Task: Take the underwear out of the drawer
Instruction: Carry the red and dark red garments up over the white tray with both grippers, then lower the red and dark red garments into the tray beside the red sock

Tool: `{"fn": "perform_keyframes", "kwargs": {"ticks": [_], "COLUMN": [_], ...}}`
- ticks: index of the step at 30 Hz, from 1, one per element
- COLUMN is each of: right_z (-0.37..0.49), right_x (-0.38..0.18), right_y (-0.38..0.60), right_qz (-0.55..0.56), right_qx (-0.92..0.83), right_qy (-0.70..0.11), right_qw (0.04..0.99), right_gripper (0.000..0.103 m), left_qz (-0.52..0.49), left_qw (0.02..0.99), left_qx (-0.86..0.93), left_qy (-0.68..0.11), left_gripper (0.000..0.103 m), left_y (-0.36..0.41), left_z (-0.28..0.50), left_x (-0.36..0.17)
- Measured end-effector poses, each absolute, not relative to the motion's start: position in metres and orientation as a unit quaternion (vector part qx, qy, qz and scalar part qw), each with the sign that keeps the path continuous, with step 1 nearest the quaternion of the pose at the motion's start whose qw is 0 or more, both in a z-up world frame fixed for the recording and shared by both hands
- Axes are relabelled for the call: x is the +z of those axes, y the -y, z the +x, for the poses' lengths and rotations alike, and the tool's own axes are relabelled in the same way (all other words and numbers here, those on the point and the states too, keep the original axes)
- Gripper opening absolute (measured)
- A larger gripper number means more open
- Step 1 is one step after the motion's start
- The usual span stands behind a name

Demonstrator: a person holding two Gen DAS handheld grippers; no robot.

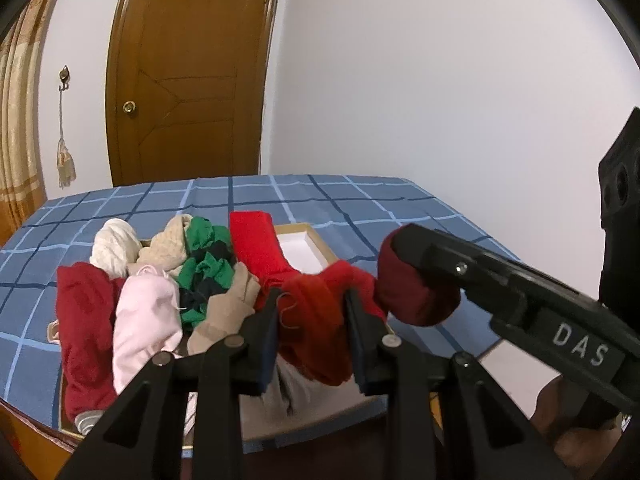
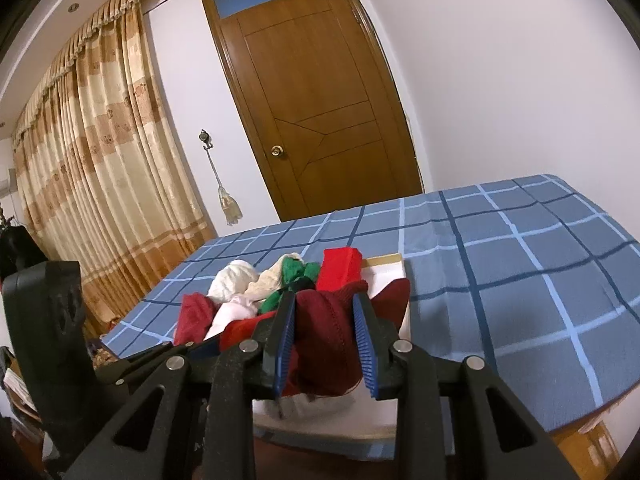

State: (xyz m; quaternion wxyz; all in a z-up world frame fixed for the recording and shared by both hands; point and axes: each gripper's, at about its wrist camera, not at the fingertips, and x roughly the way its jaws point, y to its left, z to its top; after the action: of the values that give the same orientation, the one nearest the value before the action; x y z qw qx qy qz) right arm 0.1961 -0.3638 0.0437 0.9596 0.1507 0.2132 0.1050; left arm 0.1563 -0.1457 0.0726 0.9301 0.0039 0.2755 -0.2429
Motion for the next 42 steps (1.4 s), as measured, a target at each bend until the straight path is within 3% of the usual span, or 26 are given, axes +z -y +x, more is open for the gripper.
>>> {"fn": "perform_keyframes", "kwargs": {"ticks": [42], "right_z": [0.338], "right_x": [-0.012], "right_y": [0.39], "right_qz": [0.136], "right_qx": [0.126], "right_qy": [-0.337], "right_qw": [0.923], "right_gripper": [0.032], "left_qz": [-0.012], "left_qw": [0.923], "left_qx": [-0.18], "left_qy": [-0.341], "left_gripper": [0.029], "left_y": [0.211], "left_z": [0.231], "left_x": [0.017]}}
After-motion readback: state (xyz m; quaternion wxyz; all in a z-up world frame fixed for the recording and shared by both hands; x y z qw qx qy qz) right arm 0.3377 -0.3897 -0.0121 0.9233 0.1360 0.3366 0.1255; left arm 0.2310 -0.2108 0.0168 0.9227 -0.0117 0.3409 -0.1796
